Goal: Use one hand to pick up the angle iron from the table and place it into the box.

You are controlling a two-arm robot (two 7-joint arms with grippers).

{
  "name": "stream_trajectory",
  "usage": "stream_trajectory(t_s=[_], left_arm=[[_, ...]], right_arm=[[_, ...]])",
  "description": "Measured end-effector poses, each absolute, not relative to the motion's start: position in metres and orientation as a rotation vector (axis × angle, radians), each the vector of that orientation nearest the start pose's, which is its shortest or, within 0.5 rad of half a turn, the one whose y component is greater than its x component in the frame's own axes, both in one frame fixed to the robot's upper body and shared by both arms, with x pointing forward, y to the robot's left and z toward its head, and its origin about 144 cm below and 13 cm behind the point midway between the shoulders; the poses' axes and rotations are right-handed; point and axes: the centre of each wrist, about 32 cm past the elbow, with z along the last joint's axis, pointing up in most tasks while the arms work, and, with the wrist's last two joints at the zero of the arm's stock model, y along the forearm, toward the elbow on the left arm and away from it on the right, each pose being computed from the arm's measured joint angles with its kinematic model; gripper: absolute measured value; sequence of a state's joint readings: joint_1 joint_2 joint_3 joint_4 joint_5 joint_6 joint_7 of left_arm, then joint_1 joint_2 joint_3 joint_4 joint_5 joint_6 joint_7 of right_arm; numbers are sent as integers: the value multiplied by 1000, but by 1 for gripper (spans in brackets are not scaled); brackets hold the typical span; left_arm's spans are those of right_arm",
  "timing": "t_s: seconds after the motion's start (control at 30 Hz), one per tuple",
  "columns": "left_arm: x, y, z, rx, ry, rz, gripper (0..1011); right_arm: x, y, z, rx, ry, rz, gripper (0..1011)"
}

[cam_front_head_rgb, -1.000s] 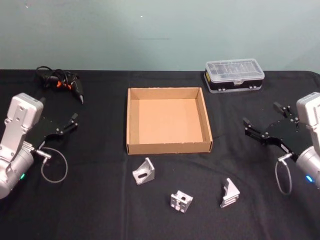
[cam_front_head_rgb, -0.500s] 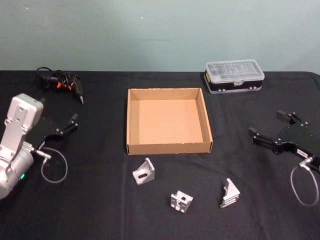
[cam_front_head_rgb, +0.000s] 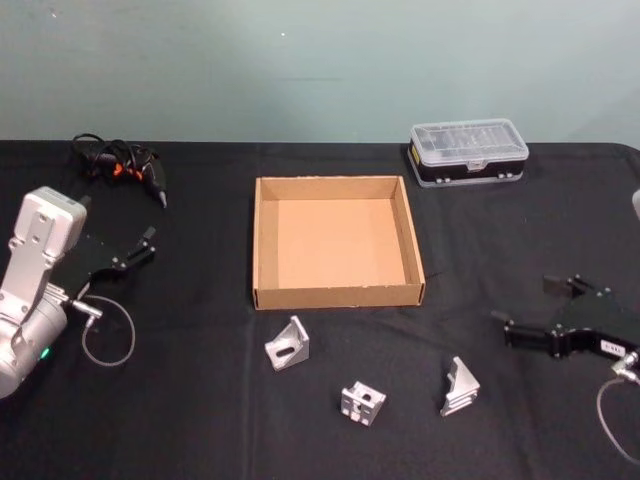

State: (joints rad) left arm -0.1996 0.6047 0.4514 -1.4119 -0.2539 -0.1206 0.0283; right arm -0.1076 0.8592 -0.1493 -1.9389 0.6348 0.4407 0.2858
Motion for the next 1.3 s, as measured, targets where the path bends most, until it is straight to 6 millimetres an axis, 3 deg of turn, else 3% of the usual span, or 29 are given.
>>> stream_trajectory(t_s=[0.43,1.3], left_arm=[[489,310,1140,304,-285,1248,1000],[489,310,1140,304,-285,1248,1000]], right_arm=[[412,-318,1254,-561,292,-913,1004],[423,-279,1234,-601,374,-920,1004]])
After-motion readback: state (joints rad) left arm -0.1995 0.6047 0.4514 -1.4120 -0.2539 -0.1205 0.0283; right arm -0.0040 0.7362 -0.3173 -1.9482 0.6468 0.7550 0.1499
